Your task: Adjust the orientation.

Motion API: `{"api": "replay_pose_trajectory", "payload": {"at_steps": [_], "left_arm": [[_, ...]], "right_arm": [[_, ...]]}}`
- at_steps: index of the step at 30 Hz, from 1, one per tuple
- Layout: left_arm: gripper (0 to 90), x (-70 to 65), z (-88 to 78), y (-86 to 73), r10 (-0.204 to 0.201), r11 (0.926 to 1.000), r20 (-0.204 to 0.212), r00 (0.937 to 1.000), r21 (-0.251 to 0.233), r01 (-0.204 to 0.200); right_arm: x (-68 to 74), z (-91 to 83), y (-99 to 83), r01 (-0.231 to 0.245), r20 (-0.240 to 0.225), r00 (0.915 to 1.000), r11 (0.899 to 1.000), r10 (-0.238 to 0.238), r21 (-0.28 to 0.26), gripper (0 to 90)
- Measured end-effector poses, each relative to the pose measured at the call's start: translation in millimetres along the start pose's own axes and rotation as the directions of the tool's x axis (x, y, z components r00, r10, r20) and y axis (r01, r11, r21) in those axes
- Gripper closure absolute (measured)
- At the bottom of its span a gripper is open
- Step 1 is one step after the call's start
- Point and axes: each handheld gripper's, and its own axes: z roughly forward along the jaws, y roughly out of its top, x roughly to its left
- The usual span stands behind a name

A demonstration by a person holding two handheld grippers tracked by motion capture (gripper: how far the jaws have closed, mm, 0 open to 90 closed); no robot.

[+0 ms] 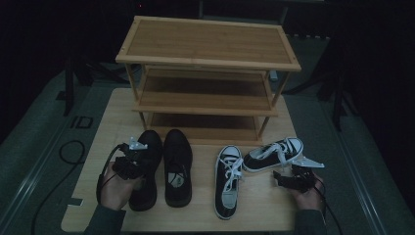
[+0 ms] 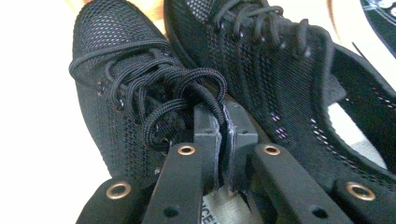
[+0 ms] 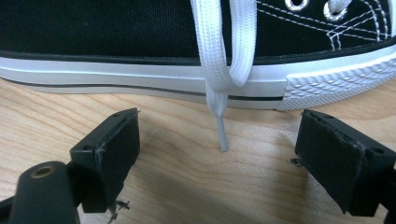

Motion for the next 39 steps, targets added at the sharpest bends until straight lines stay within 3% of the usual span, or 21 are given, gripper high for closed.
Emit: {"api": "replay_pose_trajectory", "payload": {"at_steps": [3,6,9,13,22,27,31,36,39], "left_arm": [[85.7,-3.2,1.1,-0.1,0.033,0.9995,0.016,0.9993,0.003,-0.033],[78.6,-1.0,0.4,1.0,0.019,0.9996,0.026,0.9995,-0.020,-0.018],[65.6,-0.1,-1.6,1.5,0.011,0.9993,0.025,0.9996,-0.036,-0.010],[57.6,1.5,-7.1,5.4,-0.004,0.9979,0.020,0.9998,-0.065,0.005],[44.2,0.2,-15.3,12.3,0.042,0.9943,-0.006,0.9991,-0.098,-0.042],[41.5,7.9,-18.9,10.7,0.038,0.9969,-0.024,0.9990,-0.068,-0.040],[43.0,19.4,-22.8,3.8,0.031,0.9995,-0.060,0.9977,-0.003,-0.031],[45.0,26.2,-18.9,-8.3,0.048,0.9963,-0.060,0.9971,0.075,-0.043],[53.6,26.5,-10.3,-9.9,0.074,0.9919,-0.049,0.9961,0.107,-0.068]], "right_arm": [[0.0,0.2,0.1,0.000,0.001,1.0000,1.000,0.000,0.000,13.7],[0.0,0.2,0.2,0.000,0.001,1.0000,1.000,0.000,0.000,13.7],[0.0,0.2,0.2,-0.001,0.001,1.0000,1.000,0.001,0.000,13.7],[0.0,0.4,0.3,-0.001,0.001,1.0000,1.000,0.001,0.000,13.7],[-0.1,0.4,0.4,-0.001,0.001,1.0000,1.000,0.001,0.000,13.7],[-0.1,0.4,0.4,-0.001,0.001,1.0000,1.000,0.001,0.000,13.7],[-0.1,0.4,0.4,-0.001,0.001,1.0000,1.000,0.001,0.000,13.7],[-0.1,0.4,0.4,-0.001,0.001,1.0000,1.000,0.001,0.000,13.7],[-0.1,0.4,0.4,-0.001,0.001,1.0000,1.000,0.001,0.000,13.7]]}}
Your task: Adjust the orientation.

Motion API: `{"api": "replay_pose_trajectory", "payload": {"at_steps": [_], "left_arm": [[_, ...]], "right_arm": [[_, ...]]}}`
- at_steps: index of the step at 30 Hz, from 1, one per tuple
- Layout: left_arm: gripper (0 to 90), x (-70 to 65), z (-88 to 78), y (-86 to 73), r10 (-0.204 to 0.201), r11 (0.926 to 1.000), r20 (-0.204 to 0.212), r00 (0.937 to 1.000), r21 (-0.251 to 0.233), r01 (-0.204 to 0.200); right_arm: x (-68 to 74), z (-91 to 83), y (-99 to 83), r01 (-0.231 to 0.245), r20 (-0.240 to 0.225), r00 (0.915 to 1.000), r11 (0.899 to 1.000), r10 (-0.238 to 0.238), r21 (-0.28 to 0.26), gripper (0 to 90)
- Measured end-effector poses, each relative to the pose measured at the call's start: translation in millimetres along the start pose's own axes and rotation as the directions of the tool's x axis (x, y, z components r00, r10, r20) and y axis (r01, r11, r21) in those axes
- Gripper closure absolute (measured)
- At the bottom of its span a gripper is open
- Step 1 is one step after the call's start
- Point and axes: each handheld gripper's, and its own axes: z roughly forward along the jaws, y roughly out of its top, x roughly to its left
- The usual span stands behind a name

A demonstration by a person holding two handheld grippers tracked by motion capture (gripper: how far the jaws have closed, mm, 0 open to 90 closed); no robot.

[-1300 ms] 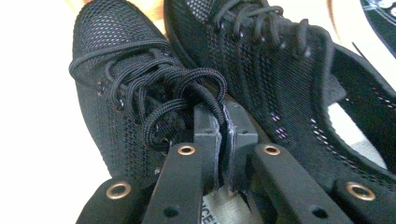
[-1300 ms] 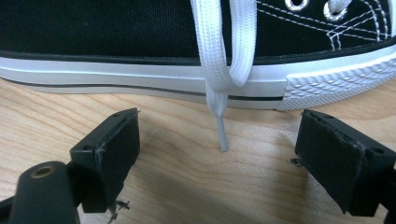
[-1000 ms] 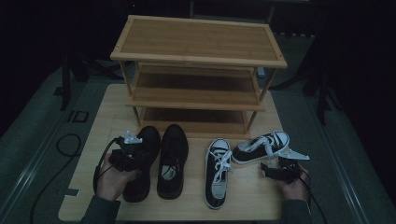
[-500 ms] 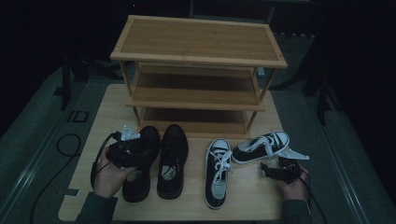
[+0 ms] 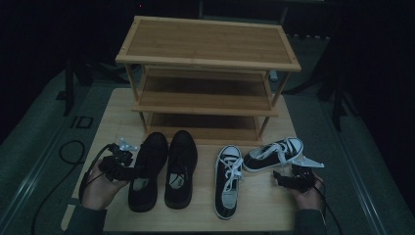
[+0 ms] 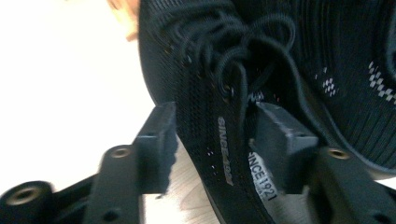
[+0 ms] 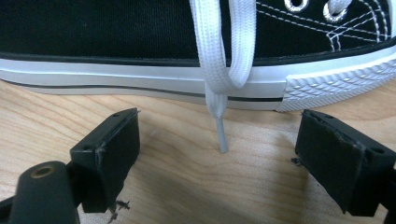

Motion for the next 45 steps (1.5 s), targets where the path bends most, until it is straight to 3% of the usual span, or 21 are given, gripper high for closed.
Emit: {"api": "replay_pose_trajectory", "payload": {"at_steps": [5,6,7,9,10,15,19,27,29,34,35,37,39,43,45], "left_arm": [[66.7,4.8,19.7,3.5,-0.001,0.9985,0.034,0.9994,0.055,-0.001],[74.2,4.8,19.9,3.8,0.002,0.9985,0.046,0.9989,0.055,-0.004],[80.8,3.5,18.9,4.2,0.013,0.9989,0.042,0.9990,0.044,-0.015],[86.9,2.0,16.5,5.1,0.022,0.9989,-0.026,0.9994,0.041,-0.021],[87.4,2.7,15.6,5.3,0.018,0.9991,-0.045,0.9988,0.039,-0.017],[87.7,19.1,15.0,4.6,-0.015,0.9991,-0.055,0.9984,-0.040,0.012],[87.8,30.2,15.5,7.7,0.027,0.9946,-0.061,0.9978,-0.098,-0.033],[87.5,53.7,26.1,14.9,0.066,0.9917,-0.003,0.9978,-0.110,-0.066],[87.0,56.6,25.9,15.3,0.056,0.9929,0.002,0.9984,-0.106,-0.055],[59.3,54.4,17.0,15.9,-0.017,0.9920,-0.014,0.9998,-0.125,0.015],[57.1,52.9,13.1,16.2,-0.034,0.9908,-0.023,0.9991,-0.132,0.031],[52.7,51.9,9.2,16.4,-0.054,0.9869,-0.020,0.9983,-0.153,0.051],[50.2,47.1,-4.5,17.3,-0.098,0.9718,-0.003,0.9952,-0.216,0.095],[46.5,41.3,-11.8,20.0,-0.099,0.9666,0.022,0.9949,-0.236,0.101],[45.9,35.7,-15.5,24.1,-0.108,0.9632,0.056,0.9926,-0.241,0.118]], "right_arm": [[0.0,0.0,0.0,0.000,0.000,1.0000,1.000,0.000,0.000,13.7],[0.0,0.0,0.0,0.000,0.000,1.0000,1.000,0.000,0.000,13.7],[0.0,0.0,0.0,0.000,0.000,1.0000,1.000,0.000,0.000,13.7],[0.0,0.0,0.0,0.000,0.000,1.0000,1.000,0.000,0.000,13.7],[-0.1,0.1,0.1,0.000,0.000,1.0000,1.000,0.000,0.000,13.7],[0.0,0.1,0.0,0.000,0.000,1.0000,1.000,0.000,0.000,13.7],[0.0,0.0,0.1,-0.001,0.000,1.0000,1.000,0.001,0.000,13.7],[-0.1,0.1,0.1,0.000,0.000,1.0000,1.000,0.000,0.000,13.7],[-0.1,0.1,0.1,0.000,0.000,1.0000,1.000,0.000,0.000,13.7],[0.0,0.1,0.1,0.000,0.000,1.0000,1.000,0.000,0.000,13.7],[0.0,0.1,0.1,-0.001,0.000,1.0000,1.000,0.001,0.000,13.7],[-0.1,0.1,0.1,0.000,0.000,1.0000,1.000,0.000,0.000,13.7],[0.0,0.1,0.0,0.000,0.000,1.0000,1.000,0.000,0.000,13.7],[0.0,0.1,0.0,0.000,0.000,1.0000,1.000,0.000,0.000,13.7],[0.0,0.1,0.0,0.000,0.000,1.0000,1.000,0.000,0.000,13.7]]}}
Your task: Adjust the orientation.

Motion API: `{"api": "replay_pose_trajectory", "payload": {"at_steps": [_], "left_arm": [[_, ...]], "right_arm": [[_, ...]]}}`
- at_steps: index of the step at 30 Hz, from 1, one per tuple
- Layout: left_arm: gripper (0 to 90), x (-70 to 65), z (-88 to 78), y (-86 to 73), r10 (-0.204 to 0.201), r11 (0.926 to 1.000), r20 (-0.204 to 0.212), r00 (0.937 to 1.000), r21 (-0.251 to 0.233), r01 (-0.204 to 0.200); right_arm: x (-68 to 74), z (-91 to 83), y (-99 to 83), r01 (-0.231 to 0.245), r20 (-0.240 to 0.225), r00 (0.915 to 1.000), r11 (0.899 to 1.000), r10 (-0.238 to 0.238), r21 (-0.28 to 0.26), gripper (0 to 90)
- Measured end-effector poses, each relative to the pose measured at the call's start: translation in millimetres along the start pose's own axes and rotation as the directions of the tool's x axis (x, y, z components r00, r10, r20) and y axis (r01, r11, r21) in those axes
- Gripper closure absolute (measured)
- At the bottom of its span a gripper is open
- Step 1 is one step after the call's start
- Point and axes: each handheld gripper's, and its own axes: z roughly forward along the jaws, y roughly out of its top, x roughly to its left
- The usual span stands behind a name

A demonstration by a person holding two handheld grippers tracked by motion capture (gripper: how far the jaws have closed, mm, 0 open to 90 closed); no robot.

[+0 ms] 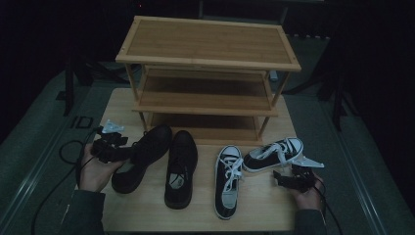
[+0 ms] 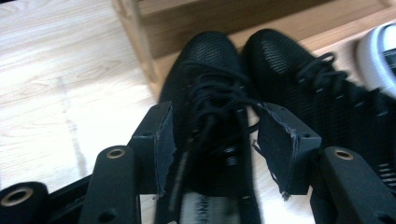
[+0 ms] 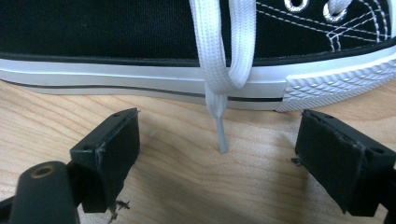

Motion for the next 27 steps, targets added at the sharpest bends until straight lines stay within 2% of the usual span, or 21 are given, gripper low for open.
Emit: {"api": "replay_pose_trajectory", "payload": {"at_steps": [4,14,21,27], "left_arm": [[45.3,-11.9,0.7,5.6,-0.012,0.9999,0.043,0.9990,-0.005,0.012],[44.1,-35.0,9.2,12.7,0.002,1.0000,0.094,0.9956,-0.002,-0.002],[43.9,-52.3,16.1,15.8,0.038,0.9991,0.103,0.9940,0.014,-0.040],[43.9,-68.6,25.6,16.0,0.064,0.9973,0.125,0.9901,0.028,-0.068]], "right_arm": [[0.0,0.0,0.0,0.000,0.000,1.0000,1.000,0.000,0.000,13.7],[0.0,0.0,0.0,0.000,0.000,1.0000,1.000,0.000,0.000,13.7],[0.0,0.0,0.0,0.000,0.000,1.0000,1.000,0.000,0.000,13.7],[0.0,0.0,0.0,0.000,0.000,1.0000,1.000,0.000,0.000,13.7]]}}
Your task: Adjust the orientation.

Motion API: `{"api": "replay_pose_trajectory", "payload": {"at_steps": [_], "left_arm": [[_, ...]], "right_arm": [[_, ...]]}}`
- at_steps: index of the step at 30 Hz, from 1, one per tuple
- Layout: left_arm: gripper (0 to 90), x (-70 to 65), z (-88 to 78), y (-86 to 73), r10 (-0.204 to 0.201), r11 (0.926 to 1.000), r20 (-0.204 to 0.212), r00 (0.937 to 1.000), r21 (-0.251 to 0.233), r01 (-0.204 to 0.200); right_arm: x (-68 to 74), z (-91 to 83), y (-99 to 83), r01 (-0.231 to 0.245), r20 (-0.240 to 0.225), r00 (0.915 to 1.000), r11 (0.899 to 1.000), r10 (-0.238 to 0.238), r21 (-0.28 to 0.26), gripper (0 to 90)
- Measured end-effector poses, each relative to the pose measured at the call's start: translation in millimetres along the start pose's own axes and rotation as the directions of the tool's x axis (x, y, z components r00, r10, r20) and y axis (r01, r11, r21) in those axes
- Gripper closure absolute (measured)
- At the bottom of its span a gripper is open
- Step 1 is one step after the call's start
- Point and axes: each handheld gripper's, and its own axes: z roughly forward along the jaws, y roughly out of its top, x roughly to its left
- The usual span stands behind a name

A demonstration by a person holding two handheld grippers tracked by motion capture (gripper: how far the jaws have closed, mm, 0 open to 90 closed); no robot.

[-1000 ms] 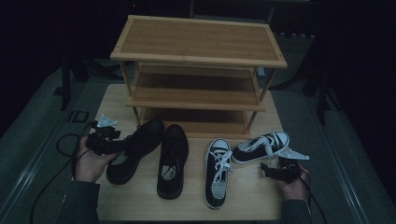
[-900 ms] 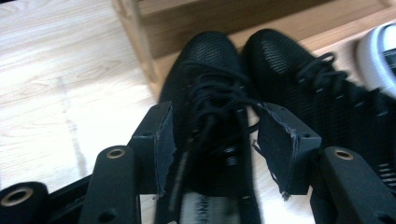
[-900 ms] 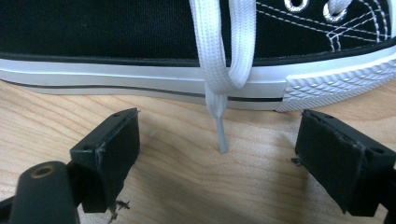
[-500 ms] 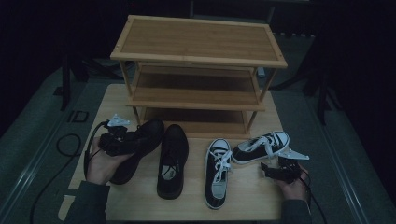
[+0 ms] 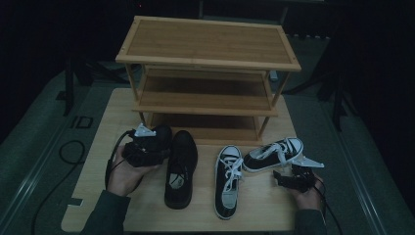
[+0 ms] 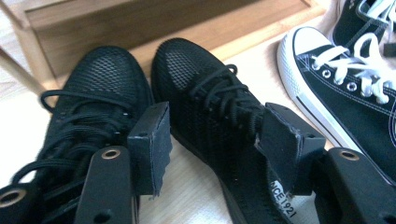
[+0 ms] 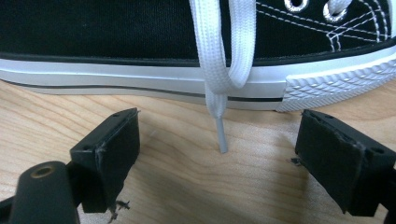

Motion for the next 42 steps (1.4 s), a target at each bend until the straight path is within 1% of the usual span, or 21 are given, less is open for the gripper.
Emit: {"api": "replay_pose_trajectory", "payload": {"at_steps": [4,7,9,11,12,13,14,16,17,18,19,20,25,31,41,42], "left_arm": [[44.3,-7.9,6.2,-1.6,0.025,0.9994,0.010,0.9996,0.024,-0.025],[45.7,-15.0,12.9,-4.7,0.051,0.9974,0.010,0.9987,0.051,-0.051],[47.5,-18.9,18.9,-7.1,0.056,0.9959,0.002,0.9984,0.071,-0.056],[51.2,-22.3,25.4,-9.8,0.070,0.9932,-0.003,0.9976,0.093,-0.069],[53.9,-22.3,25.4,-9.8,0.070,0.9932,-0.003,0.9976,0.093,-0.069],[53.9,-24.2,28.5,-11.8,0.074,0.9932,-0.018,0.9971,0.091,-0.072],[61.0,-24.2,28.7,-12.3,0.075,0.9932,-0.025,0.9969,0.091,-0.072],[73.6,-23.2,27.5,-12.9,0.062,0.9947,0.001,0.9981,0.082,-0.061],[79.6,-24.3,26.3,-12.8,0.065,0.9945,-0.013,0.9978,0.082,-0.064],[82.7,-24.3,26.3,-12.8,0.065,0.9945,-0.013,0.9978,0.082,-0.064],[82.7,-26.5,24.8,-12.7,0.076,0.9936,-0.034,0.9965,0.086,-0.073],[84.8,-26.9,24.6,-12.9,0.078,0.9935,-0.039,0.9962,0.087,-0.074],[85.6,-26.3,22.7,-14.6,0.073,0.9943,-0.060,0.9955,0.081,-0.068],[85.8,-15.8,15.7,-17.5,0.057,0.9951,-0.079,0.9953,0.085,-0.050],[85.8,-0.5,3.8,-25.4,0.072,0.9935,-0.123,0.9898,0.096,-0.061],[85.8,-0.5,3.8,-25.4,0.072,0.9935,-0.123,0.9898,0.096,-0.061]], "right_arm": [[0.0,0.0,0.0,0.000,0.000,1.0000,1.000,0.000,0.000,13.7],[0.0,0.0,0.0,0.000,0.000,1.0000,1.000,0.000,0.000,13.7],[0.0,0.0,0.0,0.001,0.000,1.0000,1.000,-0.001,0.000,13.7],[0.0,0.0,0.0,0.001,0.000,1.0000,1.000,-0.001,0.000,13.7],[0.0,0.0,0.0,0.001,0.000,1.0000,1.000,-0.001,0.000,13.7],[0.0,0.0,0.0,0.001,0.000,1.0000,1.000,-0.001,0.000,13.7],[0.0,0.0,0.0,0.001,0.000,1.0000,1.000,-0.001,0.000,13.7],[0.0,0.0,0.0,0.000,0.000,1.0000,1.000,0.000,0.000,13.7],[0.0,0.0,0.0,0.000,0.000,1.0000,1.000,0.000,0.000,13.7],[0.0,0.0,0.0,0.000,0.000,1.0000,1.000,0.000,0.000,13.7],[0.0,0.0,0.0,0.000,0.000,1.0000,1.000,0.000,0.000,13.7],[0.0,0.0,0.0,0.001,0.000,1.0000,1.000,-0.001,0.000,13.7],[0.0,0.0,0.0,0.000,0.000,1.0000,1.000,0.000,0.000,13.7],[0.0,0.0,0.0,0.000,0.000,1.0000,1.000,0.000,0.000,13.7],[0.0,0.0,0.0,0.001,0.000,1.0000,1.000,-0.001,0.000,13.7],[0.0,0.0,0.0,0.001,0.000,1.0000,1.000,-0.001,0.000,13.7]]}}
